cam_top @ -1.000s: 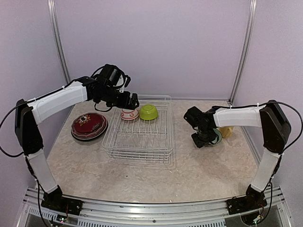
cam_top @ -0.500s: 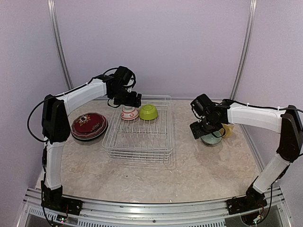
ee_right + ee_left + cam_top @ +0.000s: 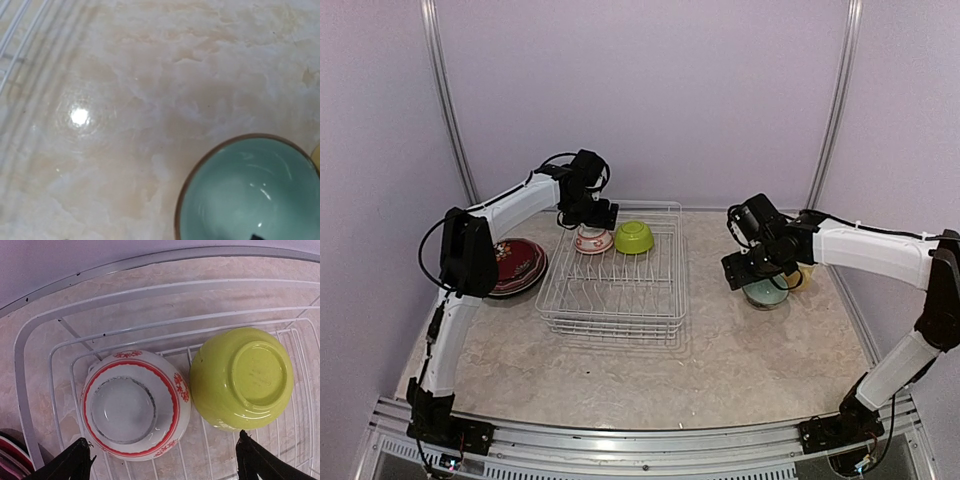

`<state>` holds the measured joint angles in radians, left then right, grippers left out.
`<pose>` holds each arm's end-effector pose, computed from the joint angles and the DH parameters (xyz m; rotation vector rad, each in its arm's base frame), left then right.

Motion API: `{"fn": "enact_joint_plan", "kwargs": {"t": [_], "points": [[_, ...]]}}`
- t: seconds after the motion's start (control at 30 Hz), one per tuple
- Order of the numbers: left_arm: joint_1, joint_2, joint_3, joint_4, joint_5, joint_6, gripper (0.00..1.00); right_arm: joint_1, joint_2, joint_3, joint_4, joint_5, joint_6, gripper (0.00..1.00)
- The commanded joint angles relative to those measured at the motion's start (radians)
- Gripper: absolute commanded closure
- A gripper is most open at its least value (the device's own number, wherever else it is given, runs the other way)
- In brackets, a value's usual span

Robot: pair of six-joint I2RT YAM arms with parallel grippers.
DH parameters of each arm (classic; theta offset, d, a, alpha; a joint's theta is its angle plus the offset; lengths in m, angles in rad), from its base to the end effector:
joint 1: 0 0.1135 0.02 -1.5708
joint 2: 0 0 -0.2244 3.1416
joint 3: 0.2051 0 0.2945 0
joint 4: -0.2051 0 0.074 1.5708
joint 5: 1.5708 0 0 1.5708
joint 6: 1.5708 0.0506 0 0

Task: Unload the mixed dishes from the dish rack
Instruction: Grab the bowl from the dish rack.

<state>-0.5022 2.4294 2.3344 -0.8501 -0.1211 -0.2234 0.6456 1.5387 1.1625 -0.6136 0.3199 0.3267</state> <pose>0.4897 -0.2620 0.1918 0.3002 2.4939 -0.1460 0.3051 0.2099 0.1856 -0.2761 2.4720 -0.0074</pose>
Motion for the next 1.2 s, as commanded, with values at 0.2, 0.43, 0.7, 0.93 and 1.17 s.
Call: {"fn": "enact_joint_plan", "kwargs": {"t": [0.2, 0.43, 0.7, 0.93, 1.17], "points": [[0.007, 0.099, 0.069, -0.019, -0.128, 0.002, 0.02, 0.0, -0.047, -0.045, 0.018, -0.015, 0.014, 0.25], [0.012, 0.13, 0.086, 0.027, -0.126, 0.007, 0.09, 0.006, -0.047, -0.05, 0.021, -0.017, 0.017, 0.25], [0.02, 0.169, 0.132, 0.053, -0.11, -0.017, 0.19, 0.01, -0.059, -0.069, 0.022, -0.015, 0.023, 0.25], [0.018, 0.173, 0.129, 0.059, -0.108, -0.027, 0.41, 0.013, -0.061, -0.072, 0.021, -0.019, 0.023, 0.25], [0.016, 0.15, 0.124, 0.044, -0.096, -0.024, 0.62, 0.016, -0.077, -0.077, 0.038, -0.018, 0.025, 0.25]]}}
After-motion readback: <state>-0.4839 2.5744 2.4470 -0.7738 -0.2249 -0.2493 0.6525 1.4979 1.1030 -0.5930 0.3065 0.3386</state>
